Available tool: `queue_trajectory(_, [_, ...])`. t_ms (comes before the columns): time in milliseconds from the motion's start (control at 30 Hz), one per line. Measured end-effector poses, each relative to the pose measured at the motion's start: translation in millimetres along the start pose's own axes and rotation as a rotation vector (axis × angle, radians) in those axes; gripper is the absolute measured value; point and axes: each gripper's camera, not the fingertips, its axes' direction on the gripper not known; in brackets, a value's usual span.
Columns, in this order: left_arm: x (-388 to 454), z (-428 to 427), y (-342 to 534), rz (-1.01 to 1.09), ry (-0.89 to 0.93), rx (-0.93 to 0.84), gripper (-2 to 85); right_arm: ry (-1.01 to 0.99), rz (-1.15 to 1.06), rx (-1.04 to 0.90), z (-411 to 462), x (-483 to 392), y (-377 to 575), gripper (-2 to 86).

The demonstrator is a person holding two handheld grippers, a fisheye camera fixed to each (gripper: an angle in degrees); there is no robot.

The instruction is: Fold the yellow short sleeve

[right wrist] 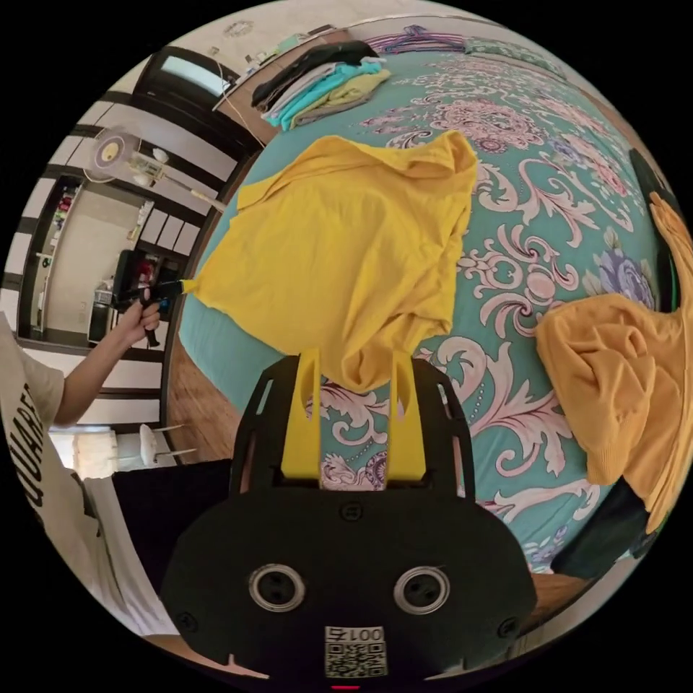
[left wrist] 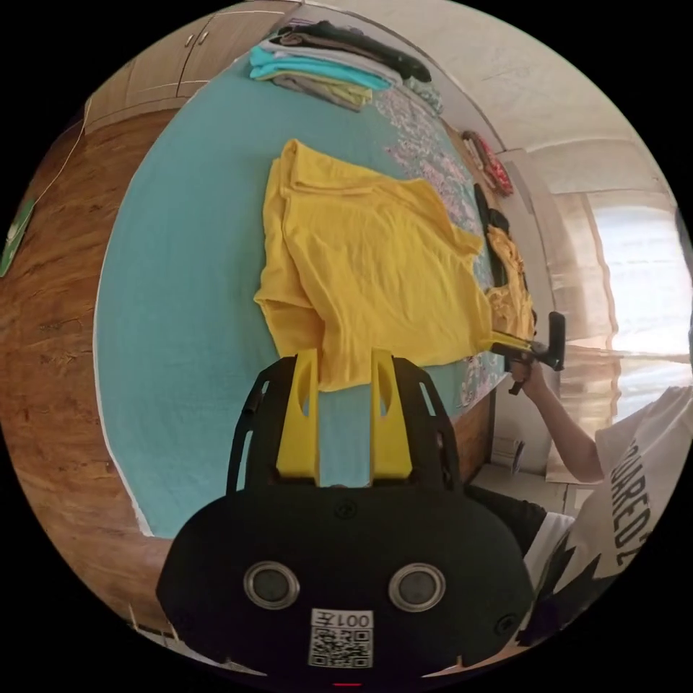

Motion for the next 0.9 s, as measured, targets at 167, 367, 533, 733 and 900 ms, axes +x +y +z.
queue_trajectory(167, [7.5, -10.4, 11.4, 0.063, 0.029, 0.039, -0.6, 0.154, -0.098, 0.045, -12.0, -30.8, 6.2, 2.6])
queue_trajectory(367, [-10.7, -28.1, 47.6, 0.092, 0.162, 0.036, -0.9, -0.131, -0.029, 0.073, -31.1, -15.1, 40.5, 1.3])
queue_trajectory(533, [-22.4, -5.6, 66.9, 0.040, 0.182, -0.043, -1.1, -0.206, 0.061, 0.015, -8.7, -7.4, 58.6, 1.1])
queue_trajectory(733, [-22.8, 5.2, 71.1, 0.028, 0.207, -0.055, -1.1, -0.223, 0.075, -0.017, 0.3, -14.9, 54.9, 1.0])
queue_trajectory(900, [-20.0, -41.0, 34.9, 0.030, 0.376, 0.175, -0.9, -0.348, 0.096, 0.105, -58.2, 1.0, 11.2, 0.8])
